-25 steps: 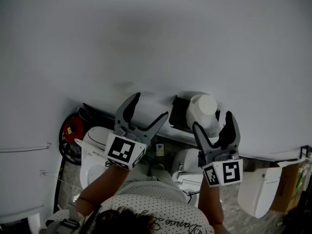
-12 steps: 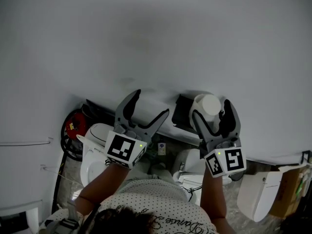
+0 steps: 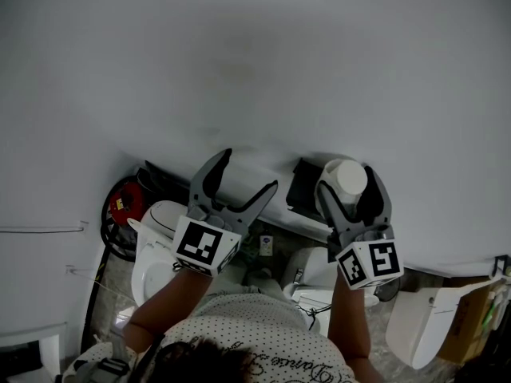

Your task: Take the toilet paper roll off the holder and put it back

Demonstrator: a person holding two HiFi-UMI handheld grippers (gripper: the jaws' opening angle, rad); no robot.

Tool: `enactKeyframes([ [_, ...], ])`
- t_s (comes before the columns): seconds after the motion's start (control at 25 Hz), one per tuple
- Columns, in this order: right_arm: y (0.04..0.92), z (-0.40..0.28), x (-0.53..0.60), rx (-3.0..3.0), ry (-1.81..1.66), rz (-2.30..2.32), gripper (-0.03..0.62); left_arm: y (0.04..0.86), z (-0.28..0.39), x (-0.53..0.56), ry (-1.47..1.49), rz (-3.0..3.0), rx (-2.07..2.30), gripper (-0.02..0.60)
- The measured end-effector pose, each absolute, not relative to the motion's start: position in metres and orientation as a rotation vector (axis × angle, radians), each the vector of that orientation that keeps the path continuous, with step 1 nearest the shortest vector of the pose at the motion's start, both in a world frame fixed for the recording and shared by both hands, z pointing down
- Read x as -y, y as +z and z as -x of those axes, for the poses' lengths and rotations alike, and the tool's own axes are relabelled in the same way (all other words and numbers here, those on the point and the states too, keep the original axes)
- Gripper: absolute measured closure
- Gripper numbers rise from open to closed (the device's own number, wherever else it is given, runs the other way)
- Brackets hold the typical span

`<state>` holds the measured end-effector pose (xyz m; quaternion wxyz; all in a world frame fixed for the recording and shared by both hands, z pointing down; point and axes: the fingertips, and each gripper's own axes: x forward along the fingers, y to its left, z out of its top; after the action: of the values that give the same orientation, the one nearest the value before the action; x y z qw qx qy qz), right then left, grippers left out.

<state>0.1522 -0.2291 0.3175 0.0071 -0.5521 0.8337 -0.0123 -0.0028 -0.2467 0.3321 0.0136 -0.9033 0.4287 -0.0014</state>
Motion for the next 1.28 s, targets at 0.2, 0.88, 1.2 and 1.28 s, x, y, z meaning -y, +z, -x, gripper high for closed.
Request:
enactKeyframes([
  [0.2,0.319,-0.152,0.232,-2.61,-0.04,1.728,0.175,0.334,0.005,0.247,-0.007,2.816,-1.348,0.195],
  [0.88,0.328,-0.156,0.239,-2.606,-0.037,1.765,0.295,0.339,0.02,0.247,-0.006,2.797,-1.392,0.195],
  [1.2,0.33,-0.156,0.242,-2.603,-0.043,1.773,0.298,0.34,0.023,0.247,-0.005,2.791,-1.401,0.196],
  [1.28,0.329,-0.157,0.243,-2.603,-0.045,1.775,0.298,0.34,0.023,0.247,-0.006,2.792,-1.402,0.196],
])
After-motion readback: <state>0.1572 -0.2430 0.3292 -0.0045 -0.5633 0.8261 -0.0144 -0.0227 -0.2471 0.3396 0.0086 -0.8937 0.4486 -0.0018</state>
